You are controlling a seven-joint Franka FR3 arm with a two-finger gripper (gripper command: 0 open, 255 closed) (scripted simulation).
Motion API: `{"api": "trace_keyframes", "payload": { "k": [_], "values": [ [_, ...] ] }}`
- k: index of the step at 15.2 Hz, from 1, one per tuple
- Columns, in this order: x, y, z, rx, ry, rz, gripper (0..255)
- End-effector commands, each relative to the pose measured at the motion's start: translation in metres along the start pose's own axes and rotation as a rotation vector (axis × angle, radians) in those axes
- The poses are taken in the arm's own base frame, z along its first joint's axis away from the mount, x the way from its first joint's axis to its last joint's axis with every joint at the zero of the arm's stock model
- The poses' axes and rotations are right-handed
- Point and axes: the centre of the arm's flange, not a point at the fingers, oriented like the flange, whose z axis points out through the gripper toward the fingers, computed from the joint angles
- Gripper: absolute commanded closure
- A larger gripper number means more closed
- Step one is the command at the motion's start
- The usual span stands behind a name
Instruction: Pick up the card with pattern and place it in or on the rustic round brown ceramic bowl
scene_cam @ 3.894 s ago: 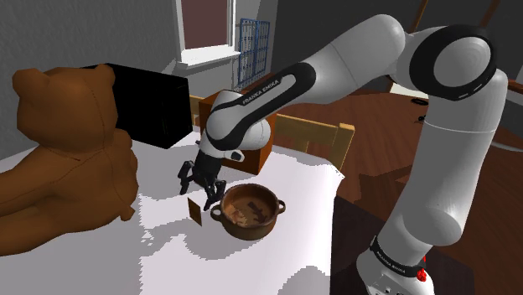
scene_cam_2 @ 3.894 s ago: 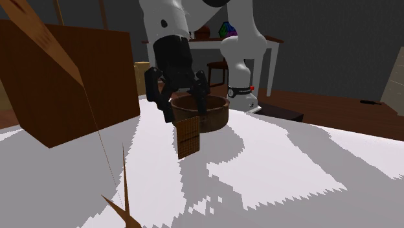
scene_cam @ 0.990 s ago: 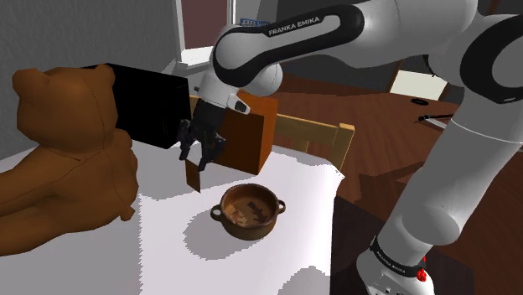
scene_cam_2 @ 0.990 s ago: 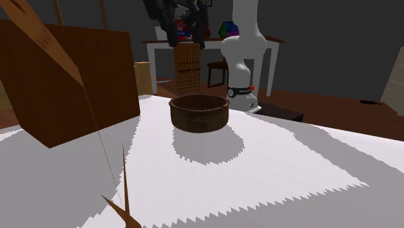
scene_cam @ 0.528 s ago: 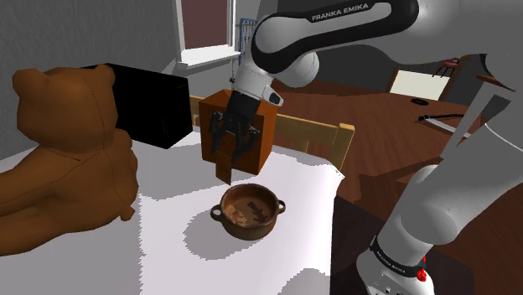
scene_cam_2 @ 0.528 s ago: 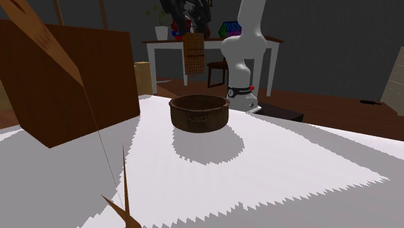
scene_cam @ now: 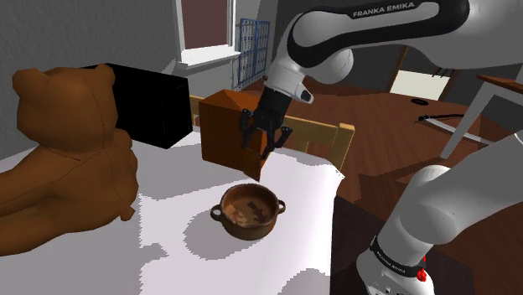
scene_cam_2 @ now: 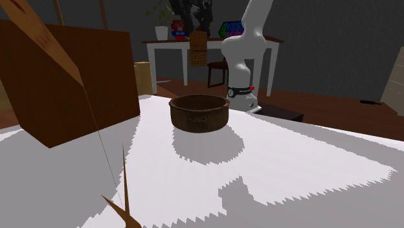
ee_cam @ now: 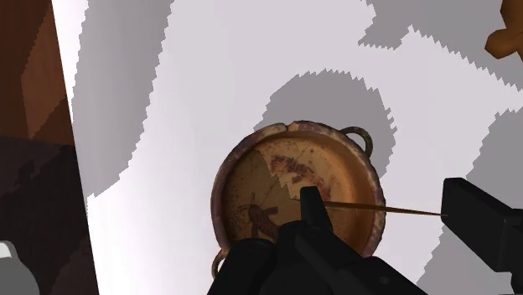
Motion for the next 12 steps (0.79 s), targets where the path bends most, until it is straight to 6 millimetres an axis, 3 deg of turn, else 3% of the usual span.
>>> {"api": "trace_keyframes", "payload": {
  "k": [1, 12],
  "values": [
    [0.004, 0.003, 0.008, 0.0, 0.0, 0.0, 255],
    [0.029, 0.01, 0.06, 0.0, 0.0, 0.0, 255]
  ]
}}
